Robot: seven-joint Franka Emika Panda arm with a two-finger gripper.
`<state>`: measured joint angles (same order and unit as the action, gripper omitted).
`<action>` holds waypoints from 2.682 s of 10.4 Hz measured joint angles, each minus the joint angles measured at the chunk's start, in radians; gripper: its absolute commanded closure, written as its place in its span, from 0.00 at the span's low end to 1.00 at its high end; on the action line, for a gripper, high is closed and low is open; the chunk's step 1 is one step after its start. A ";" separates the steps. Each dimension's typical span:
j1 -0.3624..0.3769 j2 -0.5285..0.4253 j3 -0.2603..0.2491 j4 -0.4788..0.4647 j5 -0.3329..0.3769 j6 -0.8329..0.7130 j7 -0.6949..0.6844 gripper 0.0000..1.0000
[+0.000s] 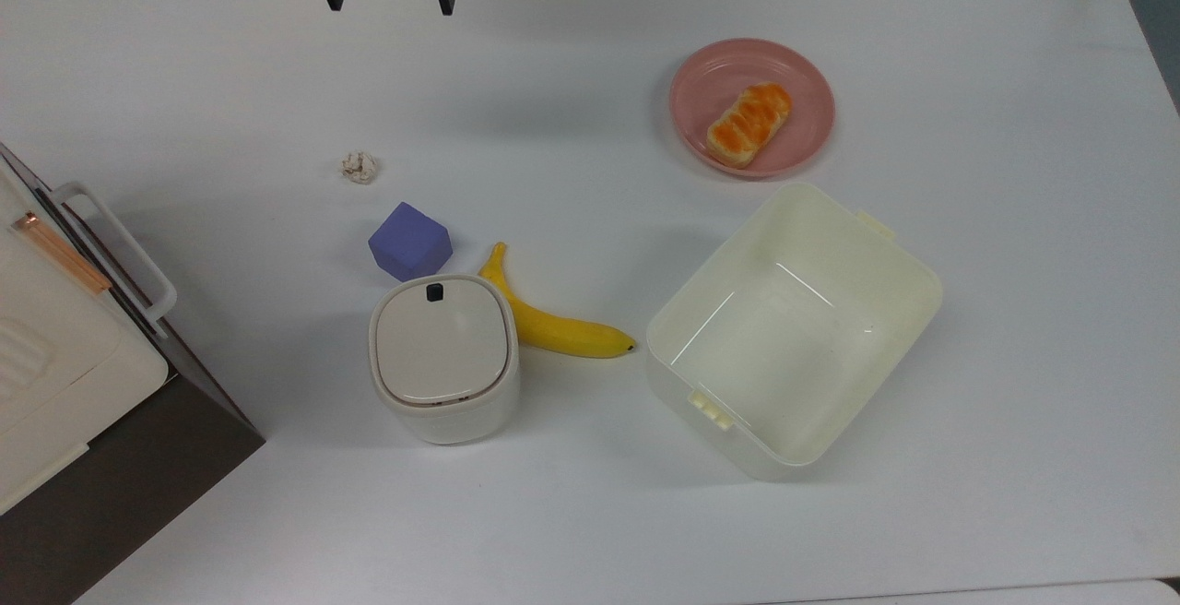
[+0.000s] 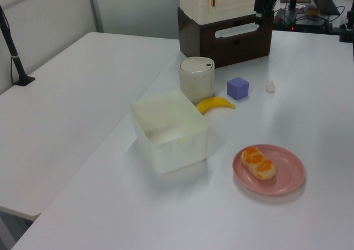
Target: Put the bread on the table
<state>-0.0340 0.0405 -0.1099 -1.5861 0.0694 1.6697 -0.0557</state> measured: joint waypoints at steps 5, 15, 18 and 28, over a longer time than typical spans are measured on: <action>0.014 -0.003 0.002 0.011 -0.035 -0.028 -0.037 0.00; 0.017 -0.008 0.003 0.012 -0.036 -0.061 -0.043 0.00; 0.066 -0.009 0.005 0.012 -0.036 -0.087 -0.043 0.00; 0.115 0.031 0.176 -0.034 -0.035 -0.084 0.110 0.00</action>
<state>0.0806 0.0720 0.0664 -1.6206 0.0340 1.5853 0.0545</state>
